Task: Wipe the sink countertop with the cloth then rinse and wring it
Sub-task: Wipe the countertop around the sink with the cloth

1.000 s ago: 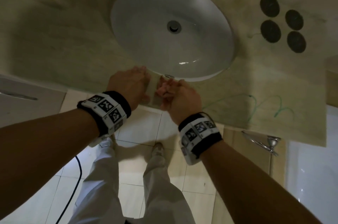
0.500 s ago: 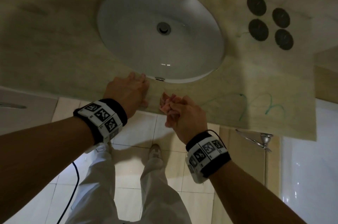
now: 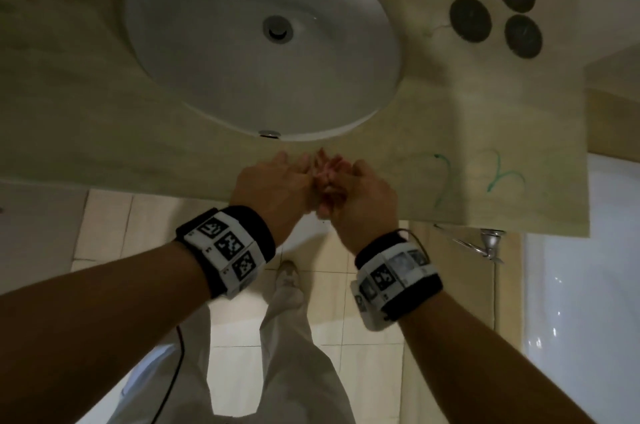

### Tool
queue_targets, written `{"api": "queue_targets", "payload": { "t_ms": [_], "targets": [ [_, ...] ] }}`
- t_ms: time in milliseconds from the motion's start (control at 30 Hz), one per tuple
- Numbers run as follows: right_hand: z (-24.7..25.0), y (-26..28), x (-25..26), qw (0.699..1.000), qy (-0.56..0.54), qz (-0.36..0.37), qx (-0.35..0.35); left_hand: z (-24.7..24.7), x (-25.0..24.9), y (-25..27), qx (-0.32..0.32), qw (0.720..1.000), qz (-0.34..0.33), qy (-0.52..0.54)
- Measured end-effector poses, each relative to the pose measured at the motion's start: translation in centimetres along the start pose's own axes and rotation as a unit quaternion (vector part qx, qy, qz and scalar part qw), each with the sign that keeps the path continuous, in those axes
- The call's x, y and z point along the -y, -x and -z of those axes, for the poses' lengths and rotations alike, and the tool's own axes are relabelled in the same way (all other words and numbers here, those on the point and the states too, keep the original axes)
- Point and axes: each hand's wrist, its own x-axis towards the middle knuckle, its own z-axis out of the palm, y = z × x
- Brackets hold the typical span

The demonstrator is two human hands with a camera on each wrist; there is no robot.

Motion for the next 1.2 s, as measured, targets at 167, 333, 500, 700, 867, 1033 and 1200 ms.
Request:
{"api": "queue_targets", "payload": {
  "t_ms": [167, 333, 500, 700, 867, 1033, 1200],
  "targets": [
    [1.1, 0.8, -1.7, 0.999, 0.035, 0.018, 0.035, -1.1, -0.1, -0.6, -0.003, 1.000, -0.001, -0.007],
    [3.8, -1.6, -4.2, 0.998, 0.025, -0.053, 0.013, -1.7, -1.0, -2.9, -0.009, 1.000, -0.024, -0.011],
    [6.7, -4.7, -8.8, 0.990, 0.002, -0.141, -0.023, -0.5, -3.4, -3.9, -0.037, 0.999, -0.027, -0.009],
    [6.4, -3.6, -10.3, 0.997, 0.000, -0.075, -0.021, -0.9, -4.0, -5.0, -0.019, 1.000, -0.007, 0.017],
    [4.8, 0.8, -11.0, 1.000, 0.004, -0.004, 0.005, 0.6, -7.5, -6.3, 0.009, 0.999, -0.031, 0.011],
    [6.3, 0.6, -12.2, 0.999, 0.018, 0.019, 0.046, 1.3, -10.1, -7.2, 0.006, 0.999, -0.021, -0.033],
    [9.4, -3.7, -15.2, 0.998, 0.021, -0.025, 0.044, 2.1, -10.6, -7.2, 0.048, 0.998, 0.009, -0.040]
  ]
}}
